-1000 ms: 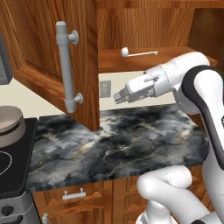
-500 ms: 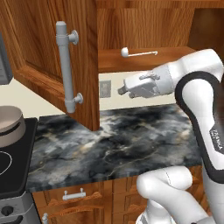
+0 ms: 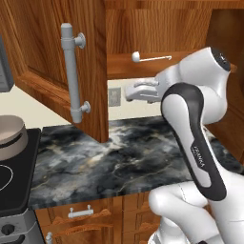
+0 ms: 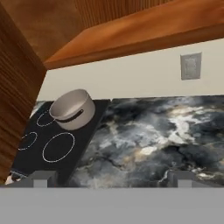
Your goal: Open the cabinet and move the ladle to the pot. Then close the cabinet.
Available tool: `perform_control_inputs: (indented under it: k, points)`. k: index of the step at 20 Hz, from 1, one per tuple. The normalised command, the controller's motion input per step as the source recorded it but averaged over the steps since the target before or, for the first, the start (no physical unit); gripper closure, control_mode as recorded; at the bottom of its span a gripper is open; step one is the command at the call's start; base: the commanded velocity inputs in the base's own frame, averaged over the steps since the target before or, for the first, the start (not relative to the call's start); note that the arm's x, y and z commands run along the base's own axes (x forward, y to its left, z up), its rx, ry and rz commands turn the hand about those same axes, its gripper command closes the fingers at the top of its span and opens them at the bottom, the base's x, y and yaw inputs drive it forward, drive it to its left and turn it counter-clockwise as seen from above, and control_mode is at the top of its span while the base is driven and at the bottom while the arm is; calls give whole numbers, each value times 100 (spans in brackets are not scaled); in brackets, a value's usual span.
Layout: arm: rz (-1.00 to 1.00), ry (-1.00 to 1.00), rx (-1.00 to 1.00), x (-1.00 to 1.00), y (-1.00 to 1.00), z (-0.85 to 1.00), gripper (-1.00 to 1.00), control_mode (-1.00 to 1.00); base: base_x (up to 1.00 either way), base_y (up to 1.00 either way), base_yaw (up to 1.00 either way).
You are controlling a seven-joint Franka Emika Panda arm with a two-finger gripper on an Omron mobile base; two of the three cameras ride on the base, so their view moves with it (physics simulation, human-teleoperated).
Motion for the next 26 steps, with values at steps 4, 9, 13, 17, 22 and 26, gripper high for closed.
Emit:
perform_control_inputs:
  k: [4,9,13,17,22,26]
  points:
    - [-30,0,-18,27,-18,0,-100,-100,0,0,0]
    - [-26,-1,-16,27,-18,0,-100,-100,0,0,0]
    - [-16,-12,-21,26,-14,0,-100,-100,0,0,0]
    - [-1,-21,-18,17,-28,0,-100,-100,0,0,0]
    - [0,-5,-5,12,-52,4,-100,-100,0,0,0]
    - [0,0,0,17,-48,12,-100,-100,0,0,0]
